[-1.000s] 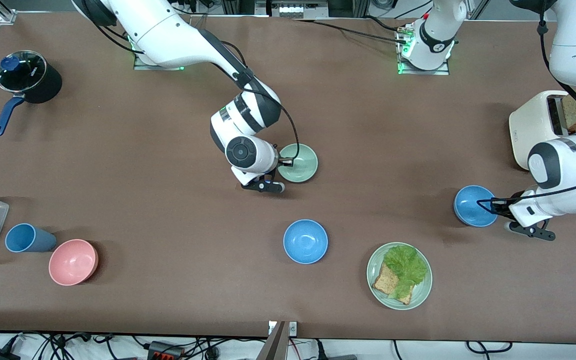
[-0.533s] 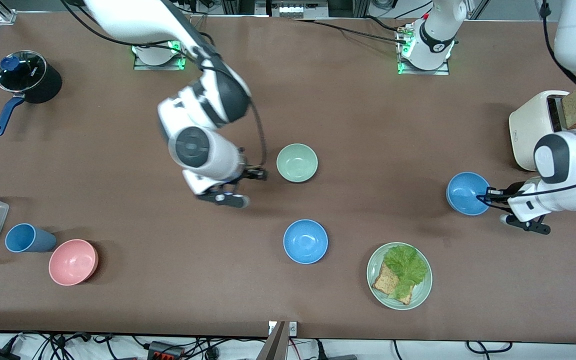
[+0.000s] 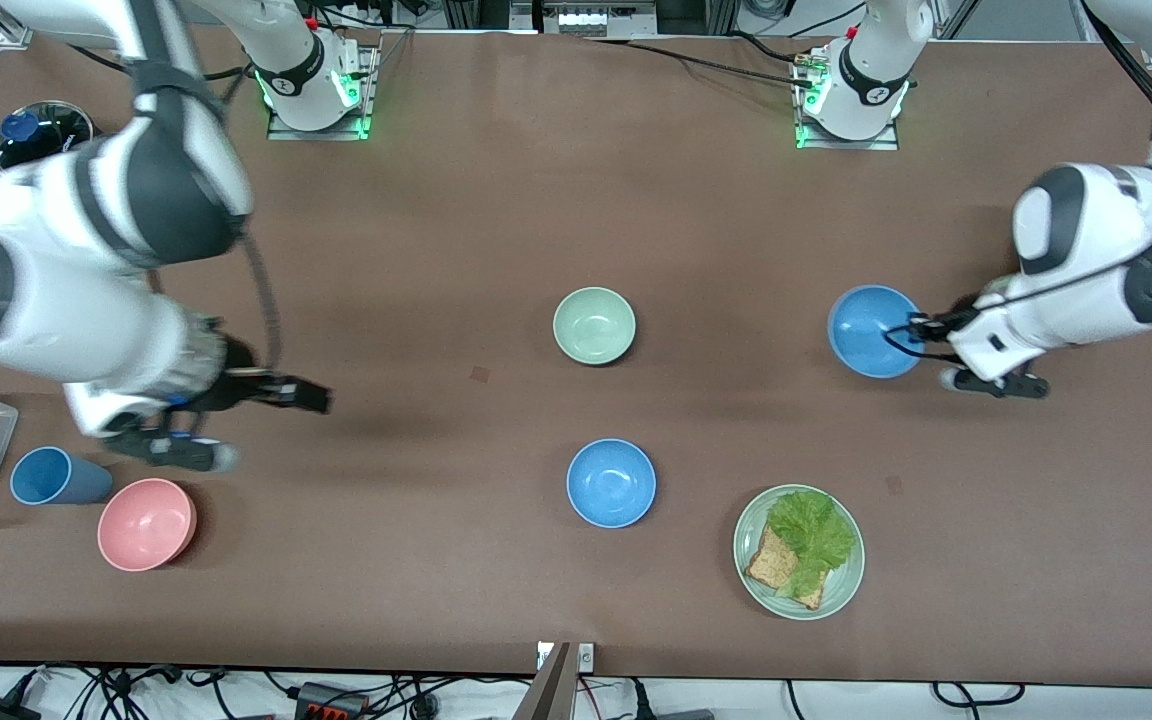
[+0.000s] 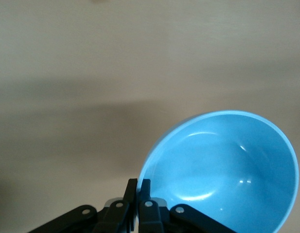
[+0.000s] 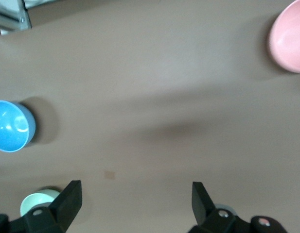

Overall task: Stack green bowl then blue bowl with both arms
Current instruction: 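Release the green bowl with the right gripper while the left gripper lifts the blue bowl, then carry the blue bowl over the green bowl and lower it inside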

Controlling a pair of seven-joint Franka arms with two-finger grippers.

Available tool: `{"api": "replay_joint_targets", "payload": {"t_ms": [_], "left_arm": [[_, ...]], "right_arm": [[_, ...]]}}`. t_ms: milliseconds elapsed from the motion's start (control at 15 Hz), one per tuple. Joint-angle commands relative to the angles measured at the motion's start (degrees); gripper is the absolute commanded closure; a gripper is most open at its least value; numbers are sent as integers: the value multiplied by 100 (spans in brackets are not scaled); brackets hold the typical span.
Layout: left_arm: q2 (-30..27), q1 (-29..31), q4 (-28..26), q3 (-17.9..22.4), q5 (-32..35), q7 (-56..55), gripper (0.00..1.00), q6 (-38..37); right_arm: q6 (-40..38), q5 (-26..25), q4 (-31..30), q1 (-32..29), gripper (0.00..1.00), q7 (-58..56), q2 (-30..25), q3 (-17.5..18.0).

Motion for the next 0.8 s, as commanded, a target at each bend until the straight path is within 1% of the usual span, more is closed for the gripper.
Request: {"api": "replay_joint_targets", "payload": {"t_ms": [0, 67, 133, 200, 267, 400, 533, 733], "left_arm": [[-344, 70, -282, -996, -129, -1553, 100, 17], [-327, 62, -256, -1383, -129, -2108, 100, 69], [-257, 27, -238, -1682, -120, -2548, 100, 182], [-152, 9, -229, -1825, -120, -2823, 100, 392], [-12, -9, -212, -1904, -120, -2973, 100, 516], [130, -210, -186, -2045, -129, -3341, 100, 858], [357, -517, -107, -2046, -77, -3686, 100, 1140], [761, -1018, 332, -2011, -24, -4230, 100, 1229]], "right_arm": [[-192, -71, -336, -272, 0, -588, -478, -189], [-219, -79, -555, -491, 0, -851, -662, -199], [-280, -132, -688, -737, 0, -1158, -812, -190], [-341, -202, -724, -931, 0, -1457, -953, -190], [-446, -307, -724, -1028, 0, -1651, -1059, -181], [-649, -579, -724, -1169, 0, -1697, -1261, -129], [-746, -616, -759, -1283, 0, -1977, -1358, -120], [-746, -642, -970, -1380, 0, -2312, -1481, -129]]}}
